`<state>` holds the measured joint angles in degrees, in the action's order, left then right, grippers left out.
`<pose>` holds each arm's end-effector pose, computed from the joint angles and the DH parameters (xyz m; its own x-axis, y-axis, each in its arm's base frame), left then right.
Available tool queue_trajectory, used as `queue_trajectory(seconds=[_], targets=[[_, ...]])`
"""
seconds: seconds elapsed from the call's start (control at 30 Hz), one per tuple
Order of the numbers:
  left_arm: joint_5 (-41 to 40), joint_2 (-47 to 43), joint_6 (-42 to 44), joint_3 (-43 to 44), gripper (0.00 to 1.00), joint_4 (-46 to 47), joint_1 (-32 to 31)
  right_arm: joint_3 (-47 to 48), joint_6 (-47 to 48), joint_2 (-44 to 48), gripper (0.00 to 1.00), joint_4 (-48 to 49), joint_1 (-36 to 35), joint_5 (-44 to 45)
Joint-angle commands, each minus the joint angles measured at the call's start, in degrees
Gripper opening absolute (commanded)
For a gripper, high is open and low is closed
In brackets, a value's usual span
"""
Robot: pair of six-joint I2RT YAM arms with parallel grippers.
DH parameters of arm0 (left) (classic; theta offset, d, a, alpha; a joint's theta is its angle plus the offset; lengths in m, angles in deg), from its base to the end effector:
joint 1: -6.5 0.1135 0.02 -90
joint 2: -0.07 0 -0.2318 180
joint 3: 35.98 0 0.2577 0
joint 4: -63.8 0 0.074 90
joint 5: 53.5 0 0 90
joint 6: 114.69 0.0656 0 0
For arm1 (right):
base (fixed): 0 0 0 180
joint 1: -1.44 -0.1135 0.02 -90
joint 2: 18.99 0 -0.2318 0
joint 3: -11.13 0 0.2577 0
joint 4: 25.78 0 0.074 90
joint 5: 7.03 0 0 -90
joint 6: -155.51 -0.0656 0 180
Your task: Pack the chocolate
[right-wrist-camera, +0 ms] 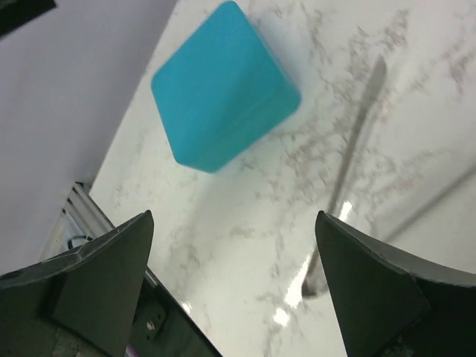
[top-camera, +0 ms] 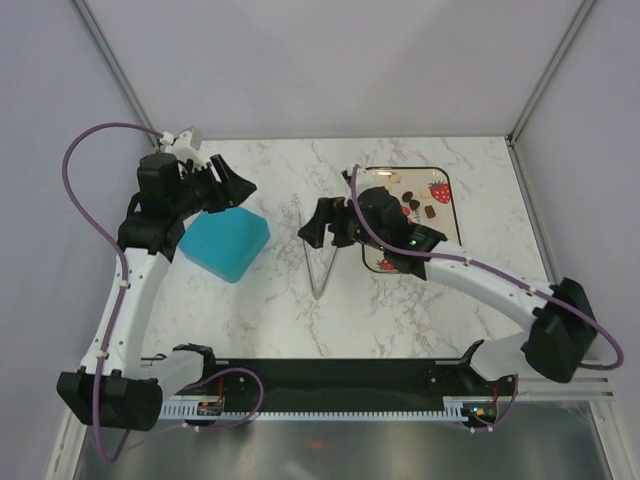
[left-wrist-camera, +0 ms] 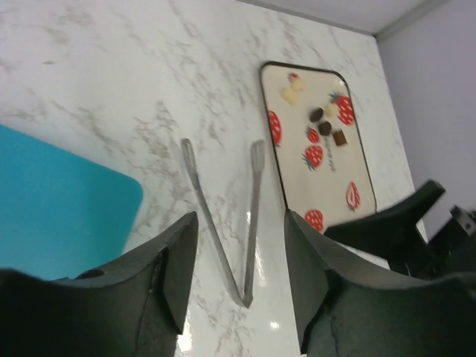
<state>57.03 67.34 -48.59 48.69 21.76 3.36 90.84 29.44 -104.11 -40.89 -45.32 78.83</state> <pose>0.2977 -0.0394 0.3479 -0.5303 -0.3509 -0.7718 0.1692 0.8482 -0.5019 0.2620 0.2855 0.2713 -0.6492 0.1669 -0.7421 -0.4834 0.6628 0.5719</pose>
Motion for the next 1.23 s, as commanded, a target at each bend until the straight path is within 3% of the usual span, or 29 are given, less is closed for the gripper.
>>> queue_trajectory(seconds=[0.0,0.07,0.1,0.13,0.3,0.47,0.8,1.2], targets=[[7.93,-6.95,1.41,-5.8,0.64,-0.26,-2.75,-7.67,3.55,11.95,0.98,-8.7,-0.52,7.73],[9.17,-10.65,0.44,-9.4,0.71,1.5,-3.89,-10.24,4.17,16.72,0.98,-11.08,-0.79,11.43],[11.09,-14.49,0.09,-10.89,0.94,2.55,-4.07,-12.08,4.52,20.57,0.98,-13.97,-0.87,12.65],[12.41,-16.18,0.0,-13.69,1.0,3.35,-4.42,-12.53,4.35,22.35,0.98,-15.65,-0.87,16.06],[17.16,-23.74,2.1,-20.04,1.0,4.5,-4.51,-16.13,2.5,31.76,0.98,-22.34,-0.87,21.8],[19.29,-27.36,5.61,-25.05,1.0,5.29,-4.51,-18.33,1.89,36.16,0.98,-23.04,-0.87,24.88],[17.26,-31.23,6.5,-29.36,1.0,6.61,-4.51,-17.99,4.26,35.64,0.98,-21.73,-0.96,26.91],[17.78,-31.58,3.51,-28.05,1.0,8.19,-4.51,-16.67,5.31,37.92,0.98,-21.9,-0.96,26.38]])
